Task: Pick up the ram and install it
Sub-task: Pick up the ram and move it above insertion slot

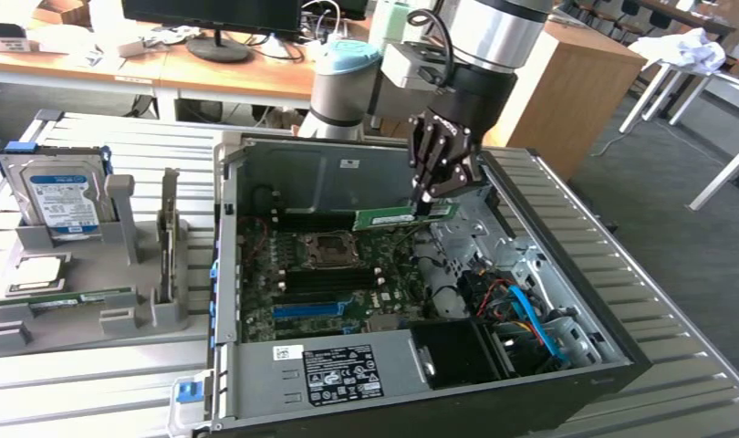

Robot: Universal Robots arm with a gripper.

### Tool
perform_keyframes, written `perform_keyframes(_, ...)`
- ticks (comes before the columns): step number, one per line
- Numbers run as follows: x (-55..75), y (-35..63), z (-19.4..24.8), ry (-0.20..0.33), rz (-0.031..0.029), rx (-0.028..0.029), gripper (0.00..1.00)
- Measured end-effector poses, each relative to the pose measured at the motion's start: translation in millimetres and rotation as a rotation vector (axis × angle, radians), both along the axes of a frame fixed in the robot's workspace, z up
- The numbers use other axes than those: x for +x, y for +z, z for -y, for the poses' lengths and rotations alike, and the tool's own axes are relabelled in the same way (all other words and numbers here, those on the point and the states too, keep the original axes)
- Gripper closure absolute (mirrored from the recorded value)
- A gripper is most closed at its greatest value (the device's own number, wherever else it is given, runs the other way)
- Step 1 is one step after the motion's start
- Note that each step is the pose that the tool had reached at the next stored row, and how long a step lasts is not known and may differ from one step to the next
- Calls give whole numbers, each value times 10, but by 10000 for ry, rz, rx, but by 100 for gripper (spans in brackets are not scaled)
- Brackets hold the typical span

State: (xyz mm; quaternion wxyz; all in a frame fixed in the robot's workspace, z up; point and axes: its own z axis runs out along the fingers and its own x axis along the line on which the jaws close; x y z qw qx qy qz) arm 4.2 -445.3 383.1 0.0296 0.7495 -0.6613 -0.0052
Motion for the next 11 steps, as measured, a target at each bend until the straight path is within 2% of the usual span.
perform_keyframes(11, 133, -2, 0, 0, 0, -1, 87)
